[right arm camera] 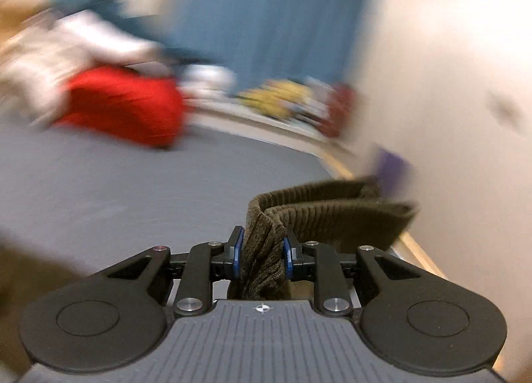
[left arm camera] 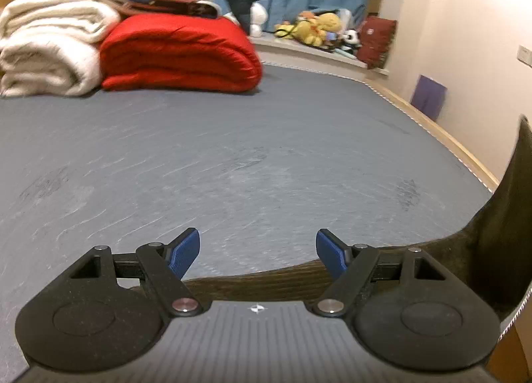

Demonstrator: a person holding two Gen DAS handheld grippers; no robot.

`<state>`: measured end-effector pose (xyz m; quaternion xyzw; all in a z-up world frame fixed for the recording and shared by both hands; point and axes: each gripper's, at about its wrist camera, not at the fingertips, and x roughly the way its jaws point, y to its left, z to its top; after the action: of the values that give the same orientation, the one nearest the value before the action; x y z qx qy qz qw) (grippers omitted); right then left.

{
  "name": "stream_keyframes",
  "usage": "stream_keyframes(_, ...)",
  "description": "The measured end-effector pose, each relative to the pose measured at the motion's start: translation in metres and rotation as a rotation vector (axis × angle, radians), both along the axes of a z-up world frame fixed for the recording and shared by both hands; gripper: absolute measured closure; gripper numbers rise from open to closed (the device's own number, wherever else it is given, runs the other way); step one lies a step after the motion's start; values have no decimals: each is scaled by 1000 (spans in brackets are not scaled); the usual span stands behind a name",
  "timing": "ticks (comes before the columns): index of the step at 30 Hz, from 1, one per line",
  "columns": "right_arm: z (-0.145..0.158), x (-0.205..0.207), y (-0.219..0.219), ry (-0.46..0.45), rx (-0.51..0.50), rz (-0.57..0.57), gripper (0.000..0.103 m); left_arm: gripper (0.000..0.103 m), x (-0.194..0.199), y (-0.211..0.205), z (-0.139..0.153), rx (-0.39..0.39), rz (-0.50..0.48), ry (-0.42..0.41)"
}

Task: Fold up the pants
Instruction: 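Fold the pants over with the right tool toward the left tool and release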

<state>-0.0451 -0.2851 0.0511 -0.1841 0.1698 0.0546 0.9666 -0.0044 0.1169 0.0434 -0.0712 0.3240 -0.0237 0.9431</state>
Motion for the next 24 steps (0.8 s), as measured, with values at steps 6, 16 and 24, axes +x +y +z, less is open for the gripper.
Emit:
stream_keyframes(6, -106, -81, 167, 279, -226, 507, 57, 21, 0, 19, -7, -9, 10, 55)
stream_keyframes(16, -105, -63, 136, 439, -39, 555, 49, 41, 18, -4, -35, -158, -121, 203)
stream_keyframes(24, -64, 34, -10, 390, 149, 81, 32, 59, 37, -58, -55, -124, -263, 235)
